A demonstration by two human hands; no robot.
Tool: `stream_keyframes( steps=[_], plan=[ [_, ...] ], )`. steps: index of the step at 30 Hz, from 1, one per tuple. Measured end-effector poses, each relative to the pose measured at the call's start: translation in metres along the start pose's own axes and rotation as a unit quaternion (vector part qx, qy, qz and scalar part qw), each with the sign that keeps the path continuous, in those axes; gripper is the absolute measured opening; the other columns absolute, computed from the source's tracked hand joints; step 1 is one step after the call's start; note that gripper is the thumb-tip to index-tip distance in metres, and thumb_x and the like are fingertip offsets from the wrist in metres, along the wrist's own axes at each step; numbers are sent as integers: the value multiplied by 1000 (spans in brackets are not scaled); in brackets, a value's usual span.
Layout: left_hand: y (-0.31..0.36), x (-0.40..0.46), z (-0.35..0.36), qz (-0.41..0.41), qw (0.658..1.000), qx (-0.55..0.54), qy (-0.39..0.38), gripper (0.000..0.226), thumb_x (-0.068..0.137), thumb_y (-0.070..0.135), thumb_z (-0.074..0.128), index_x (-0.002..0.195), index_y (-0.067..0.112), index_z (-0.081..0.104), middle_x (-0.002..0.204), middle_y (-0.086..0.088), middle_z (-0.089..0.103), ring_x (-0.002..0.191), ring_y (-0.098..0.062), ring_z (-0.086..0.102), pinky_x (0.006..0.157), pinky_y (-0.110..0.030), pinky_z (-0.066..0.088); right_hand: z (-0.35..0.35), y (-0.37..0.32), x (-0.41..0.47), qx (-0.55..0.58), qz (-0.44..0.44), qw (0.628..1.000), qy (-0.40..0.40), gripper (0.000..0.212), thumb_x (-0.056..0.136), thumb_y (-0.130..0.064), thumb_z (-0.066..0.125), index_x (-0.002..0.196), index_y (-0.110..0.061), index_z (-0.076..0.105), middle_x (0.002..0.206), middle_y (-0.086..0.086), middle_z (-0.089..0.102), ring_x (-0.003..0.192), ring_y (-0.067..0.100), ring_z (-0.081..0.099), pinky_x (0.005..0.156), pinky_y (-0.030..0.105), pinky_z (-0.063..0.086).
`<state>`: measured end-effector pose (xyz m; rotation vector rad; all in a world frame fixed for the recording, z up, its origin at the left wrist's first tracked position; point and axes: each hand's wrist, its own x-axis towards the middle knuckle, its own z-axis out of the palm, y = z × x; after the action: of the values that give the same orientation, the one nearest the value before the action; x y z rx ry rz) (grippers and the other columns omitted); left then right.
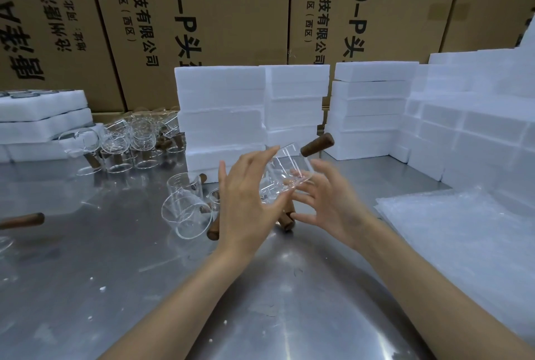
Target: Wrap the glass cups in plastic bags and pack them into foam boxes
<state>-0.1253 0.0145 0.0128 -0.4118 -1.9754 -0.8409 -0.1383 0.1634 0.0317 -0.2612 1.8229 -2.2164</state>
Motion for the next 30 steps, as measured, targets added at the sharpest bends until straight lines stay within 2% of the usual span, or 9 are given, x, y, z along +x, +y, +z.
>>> stream_keyframes(
  steps=[7,10,12,15,20,23,26,28,30],
  plan=[
    [0,0,1,35,999,8,-35,77,74,25,80,140,32,40,130,4,47,129,-7,34,118,-48,11,-2,7,1,-85,-99,988,84,74,56,-55,79,118,-25,51,112,-10,63,102,1,62,88,31,51],
    [9,2,-1,-6,990,-107,-90,99,71,51,76,147,38,15,145,10,28,136,2,24,114,-16,19,-9,7,4,-53,-101,990,77,50,69,-49,74,108,-19,61,106,-7,70,104,6,62,81,27,50],
    [17,3,-5,-127,959,-216,-134,110,62,61,72,149,40,9,146,16,29,134,6,28,99,-3,29,-12,6,6,-48,-95,992,62,57,67,-52,71,110,-16,63,104,-8,71,104,6,63,80,27,49],
    [20,4,-4,-251,890,-332,-185,100,63,53,70,149,32,23,139,12,49,125,0,48,87,-7,43,-15,3,5,-57,-89,994,32,61,62,-57,68,109,-18,66,106,-6,71,102,6,64,82,29,47],
    [18,1,1,-283,861,-380,-187,57,80,32,68,134,22,50,125,8,63,111,4,59,81,-5,47,-19,-3,0,-80,-46,995,-29,50,72,-60,61,104,-22,69,104,-6,70,99,5,65,84,32,46],
    [14,-4,6,-296,850,-392,-190,56,77,27,71,130,22,53,126,7,62,116,-3,58,85,-10,48,-22,-10,-1,-13,-32,997,70,48,81,-64,51,89,-18,64,76,-5,65,68,10,61,66,27,43],
    [12,-10,15,-287,844,-390,-230,55,77,18,73,126,25,51,131,4,58,120,-9,56,98,-20,45,-29,-8,2,-76,-35,970,230,35,93,-42,45,92,-11,62,52,-4,47,42,7,39,45,20,31],
    [11,-13,20,-267,854,-366,-256,56,82,11,71,128,27,45,132,1,55,124,-9,52,104,-20,39,-34,-4,6,-142,-52,949,275,28,93,-26,38,86,-8,59,40,-9,46,39,9,32,45,21,29],
    [11,-15,24,-237,875,-315,-282,59,84,18,70,134,28,40,133,4,53,125,-5,48,98,-6,35,-38,0,8,-204,-87,926,305,35,94,-22,34,68,-9,54,41,-12,55,50,12,39,59,29,41]
  ],
)
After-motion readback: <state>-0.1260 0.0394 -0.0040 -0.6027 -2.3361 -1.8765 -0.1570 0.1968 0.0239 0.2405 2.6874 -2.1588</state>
